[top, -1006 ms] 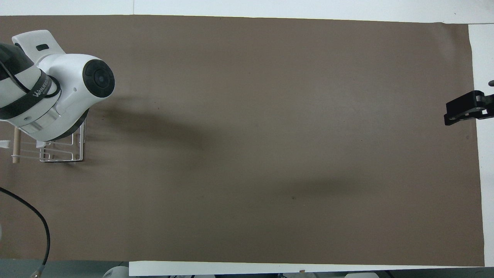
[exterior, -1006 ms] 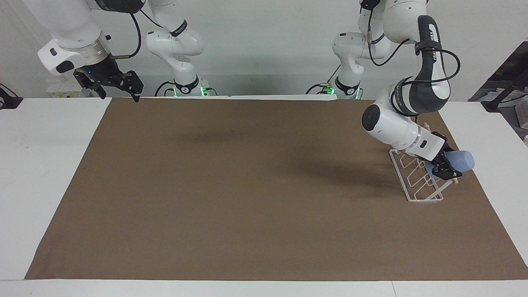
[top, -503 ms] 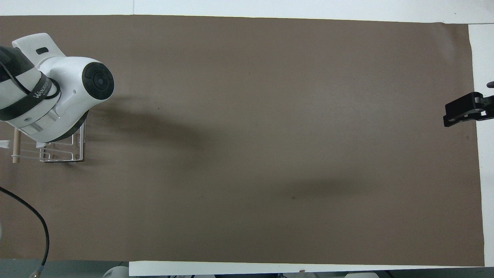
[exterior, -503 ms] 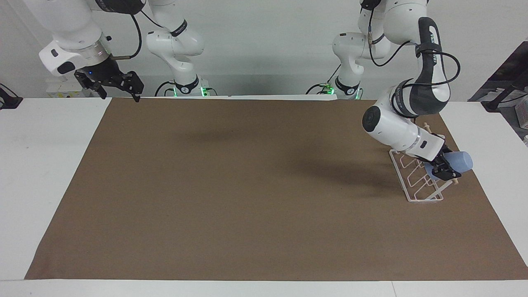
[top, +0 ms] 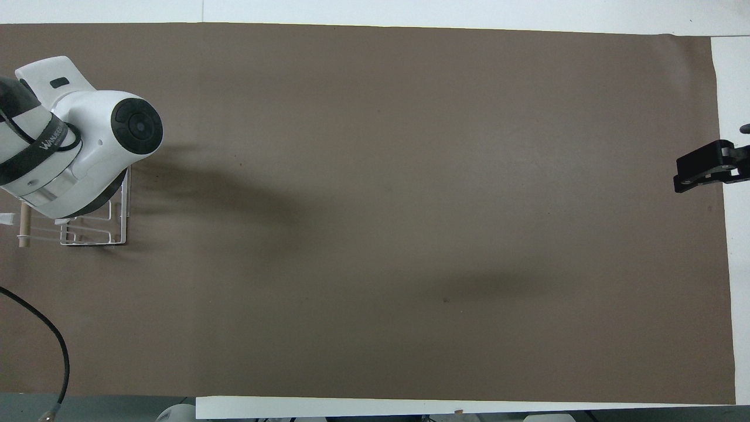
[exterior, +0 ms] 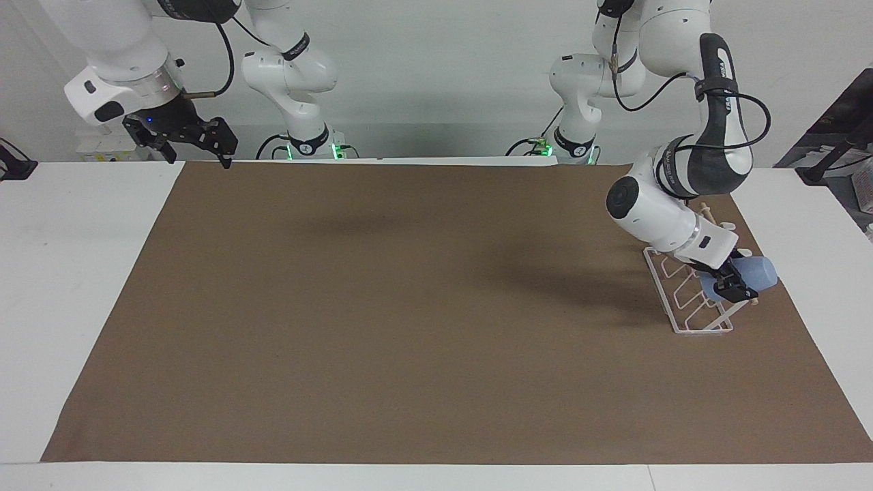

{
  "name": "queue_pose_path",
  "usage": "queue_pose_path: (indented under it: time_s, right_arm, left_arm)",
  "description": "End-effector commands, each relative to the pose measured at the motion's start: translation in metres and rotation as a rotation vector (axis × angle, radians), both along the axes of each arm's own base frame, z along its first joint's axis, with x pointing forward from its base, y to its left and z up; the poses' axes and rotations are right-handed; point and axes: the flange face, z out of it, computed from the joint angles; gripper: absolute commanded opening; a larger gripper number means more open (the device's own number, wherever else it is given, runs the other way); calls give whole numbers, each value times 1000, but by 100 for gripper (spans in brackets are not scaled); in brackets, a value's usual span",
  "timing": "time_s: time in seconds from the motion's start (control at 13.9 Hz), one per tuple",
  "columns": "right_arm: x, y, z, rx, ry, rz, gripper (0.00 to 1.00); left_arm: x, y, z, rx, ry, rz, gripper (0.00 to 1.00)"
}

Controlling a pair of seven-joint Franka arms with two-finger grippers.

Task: Hang cup on cup holder

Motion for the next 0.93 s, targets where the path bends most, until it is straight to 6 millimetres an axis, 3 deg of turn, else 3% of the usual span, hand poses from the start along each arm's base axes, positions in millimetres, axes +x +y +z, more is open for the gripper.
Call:
queue_pose_path:
  time_s: [0.0, 0.36, 0.43, 0.5, 0.57, 0.65, 0.86]
  right_arm:
    - [-6, -3, 1, -3, 0, 12, 99]
    - [-6, -4, 1, -3, 0, 11, 99]
    - [-6, -4, 1, -3, 0, 11, 99]
    - [-6, -4, 1, -3, 0, 11, 99]
    - [-6, -4, 1, -3, 0, 11, 99]
    - [-6, -4, 1, -3, 0, 11, 99]
    - [-6, -4, 0, -3, 2, 11, 99]
  left_arm:
    - [-10, 8, -6, -36, -3, -10, 33]
    - [-15, 12, -13, -71, -15, -25, 38]
    - [-15, 13, -13, -70, -13, -25, 49]
    - [-15, 14, -13, -70, -9, -24, 67]
    - [-15, 14, -14, -68, -6, -24, 93]
    - [-16, 14, -15, -76, -3, -17, 100]
    - [-17, 14, -16, -99, 2, -1, 100]
